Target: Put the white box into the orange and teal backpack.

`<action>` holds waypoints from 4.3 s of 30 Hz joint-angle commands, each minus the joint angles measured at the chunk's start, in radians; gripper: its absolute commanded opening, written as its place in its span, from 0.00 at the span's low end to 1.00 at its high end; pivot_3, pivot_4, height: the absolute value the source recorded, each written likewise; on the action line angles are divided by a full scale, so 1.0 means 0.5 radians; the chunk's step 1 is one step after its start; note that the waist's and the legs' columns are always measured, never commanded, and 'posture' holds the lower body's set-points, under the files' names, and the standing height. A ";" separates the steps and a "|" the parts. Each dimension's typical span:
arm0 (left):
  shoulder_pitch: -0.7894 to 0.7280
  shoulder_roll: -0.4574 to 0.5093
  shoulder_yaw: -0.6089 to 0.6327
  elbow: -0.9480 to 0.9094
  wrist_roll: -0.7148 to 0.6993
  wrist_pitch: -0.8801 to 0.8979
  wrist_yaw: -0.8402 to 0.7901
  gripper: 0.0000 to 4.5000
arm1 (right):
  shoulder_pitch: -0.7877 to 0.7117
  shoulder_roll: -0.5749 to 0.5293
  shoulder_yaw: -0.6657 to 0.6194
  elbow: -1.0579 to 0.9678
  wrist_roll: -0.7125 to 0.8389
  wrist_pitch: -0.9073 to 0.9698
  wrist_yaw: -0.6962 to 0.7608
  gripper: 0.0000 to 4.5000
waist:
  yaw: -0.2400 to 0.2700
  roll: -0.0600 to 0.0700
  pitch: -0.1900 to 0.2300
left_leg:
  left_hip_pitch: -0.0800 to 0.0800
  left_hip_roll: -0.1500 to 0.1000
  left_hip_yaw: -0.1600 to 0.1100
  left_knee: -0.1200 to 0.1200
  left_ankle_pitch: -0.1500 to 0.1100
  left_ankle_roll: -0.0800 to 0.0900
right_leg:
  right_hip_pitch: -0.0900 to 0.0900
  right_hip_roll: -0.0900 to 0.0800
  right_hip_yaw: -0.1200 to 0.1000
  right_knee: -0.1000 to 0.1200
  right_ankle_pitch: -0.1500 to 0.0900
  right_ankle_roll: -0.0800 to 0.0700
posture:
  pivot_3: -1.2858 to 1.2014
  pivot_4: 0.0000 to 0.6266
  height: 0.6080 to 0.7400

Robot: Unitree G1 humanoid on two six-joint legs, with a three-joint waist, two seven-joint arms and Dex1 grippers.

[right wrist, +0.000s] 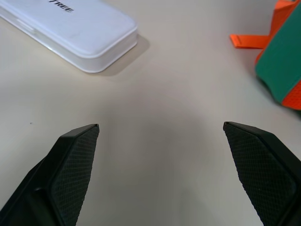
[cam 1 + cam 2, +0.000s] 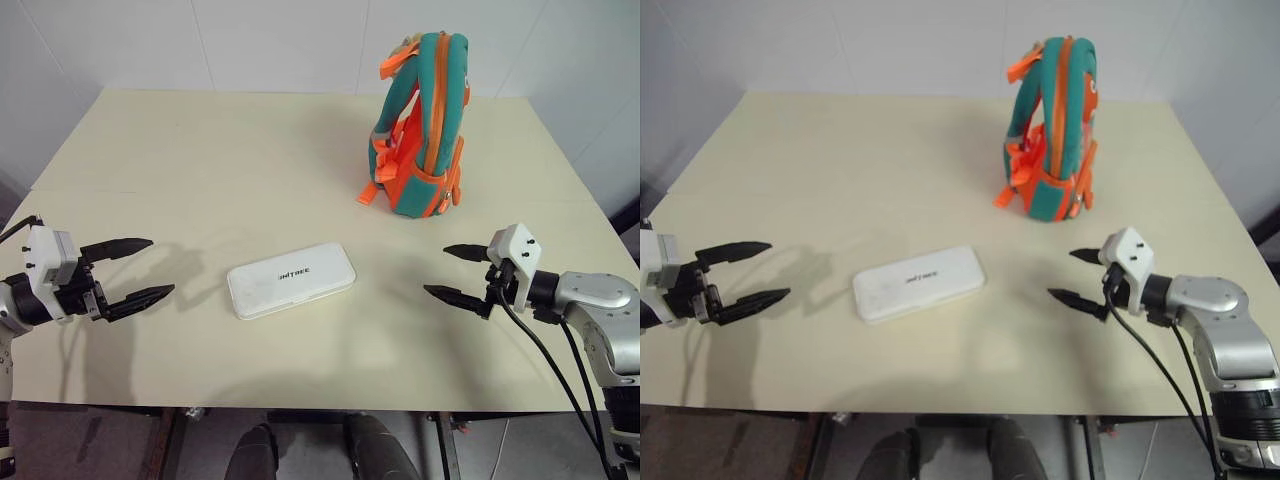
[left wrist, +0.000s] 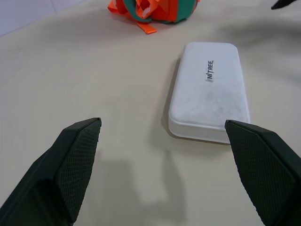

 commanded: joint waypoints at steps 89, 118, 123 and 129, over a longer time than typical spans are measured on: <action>-0.035 -0.278 -0.593 -0.557 0.073 1.040 0.574 0.00 | -0.489 0.453 0.845 -0.389 -0.363 0.902 -0.128 0.00 | -0.002 -0.007 -0.004 | -0.002 -0.002 0.001 0.010 -0.001 0.002 | 0.000 -0.001 0.005 -0.001 0.005 0.005 | 0.52 0.24 1.00; 0.115 -0.091 -0.538 -0.555 0.128 0.976 0.427 0.00 | -0.283 -0.039 0.665 -0.442 -0.330 0.911 -0.123 0.00 | 0.005 -0.009 -0.004 | -0.005 -0.003 0.001 0.008 -0.003 0.005 | 0.002 -0.003 0.005 -0.013 0.005 0.005 | 0.52 0.24 1.00; 0.094 -0.088 -0.418 -0.483 0.160 0.848 0.482 0.00 | -0.255 -0.117 0.523 -0.359 -0.344 0.774 -0.164 0.00 | 0.009 -0.010 -0.004 | -0.005 -0.004 0.002 0.008 -0.004 0.006 | 0.003 -0.005 0.005 -0.016 0.003 0.001 | 0.52 0.24 1.00; -0.107 -0.113 -0.295 -0.400 -0.032 1.103 0.560 0.35 | -0.238 -0.188 0.343 -0.385 -0.248 0.805 -0.139 0.36 | 0.006 -0.011 -0.003 | -0.005 -0.004 0.003 0.008 -0.004 0.007 | 0.002 -0.004 0.005 -0.015 0.006 0.007 | 0.52 0.24 1.00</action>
